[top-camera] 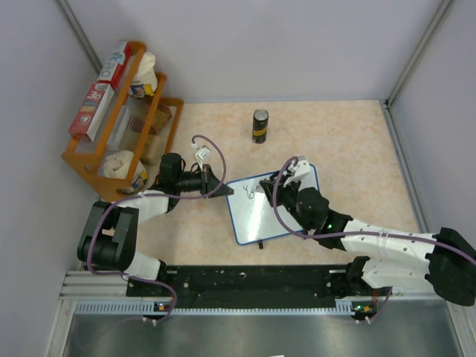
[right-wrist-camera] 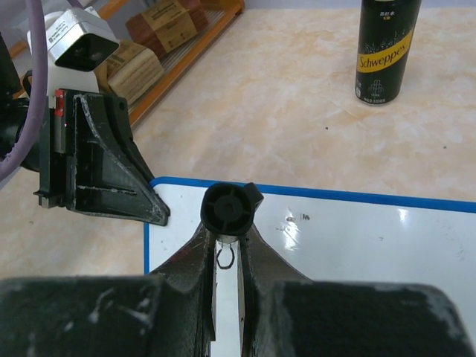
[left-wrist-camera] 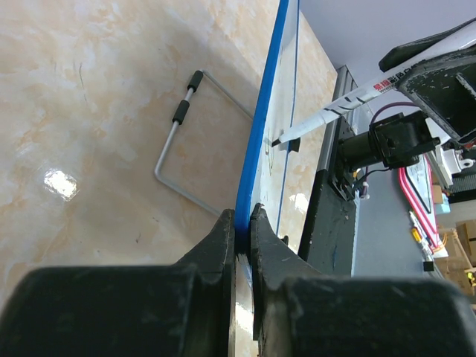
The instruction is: Write a sentence on the whiteboard
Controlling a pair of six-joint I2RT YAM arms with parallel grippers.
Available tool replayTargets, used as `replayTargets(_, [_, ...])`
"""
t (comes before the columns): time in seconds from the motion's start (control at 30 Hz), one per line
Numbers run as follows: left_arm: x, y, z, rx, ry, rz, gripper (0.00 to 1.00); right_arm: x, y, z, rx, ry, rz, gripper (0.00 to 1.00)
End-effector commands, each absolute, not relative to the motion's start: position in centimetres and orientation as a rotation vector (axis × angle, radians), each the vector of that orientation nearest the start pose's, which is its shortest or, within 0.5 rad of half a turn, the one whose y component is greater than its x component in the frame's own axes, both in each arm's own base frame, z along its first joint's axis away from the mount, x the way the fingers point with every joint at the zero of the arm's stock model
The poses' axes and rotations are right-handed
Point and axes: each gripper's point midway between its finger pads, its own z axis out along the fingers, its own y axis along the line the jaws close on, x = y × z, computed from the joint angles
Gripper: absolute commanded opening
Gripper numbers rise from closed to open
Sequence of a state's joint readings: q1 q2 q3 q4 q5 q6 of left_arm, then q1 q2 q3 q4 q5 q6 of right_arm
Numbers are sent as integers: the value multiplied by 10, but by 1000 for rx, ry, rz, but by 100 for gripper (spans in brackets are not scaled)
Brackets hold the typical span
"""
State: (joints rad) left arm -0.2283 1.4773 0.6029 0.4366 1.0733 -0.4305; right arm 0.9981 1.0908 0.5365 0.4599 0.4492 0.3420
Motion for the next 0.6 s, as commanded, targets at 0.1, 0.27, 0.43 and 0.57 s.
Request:
replayTargets(0.1, [269, -223, 104, 538, 2057, -1373, 0, 257, 286, 213, -225, 1687, 677, 0])
replayTargets(0.27, [269, -223, 103, 536, 2061, -1372, 0, 255, 277, 219, -182, 1657, 688, 0])
replayTargets(0.43, [269, -223, 103, 537, 2062, -1371, 0, 254, 269, 241, -134, 1595, 716, 0])
replayTargets(0.57, [269, -223, 103, 539, 2062, -1370, 0, 260, 261, 247, -93, 1573, 715, 0])
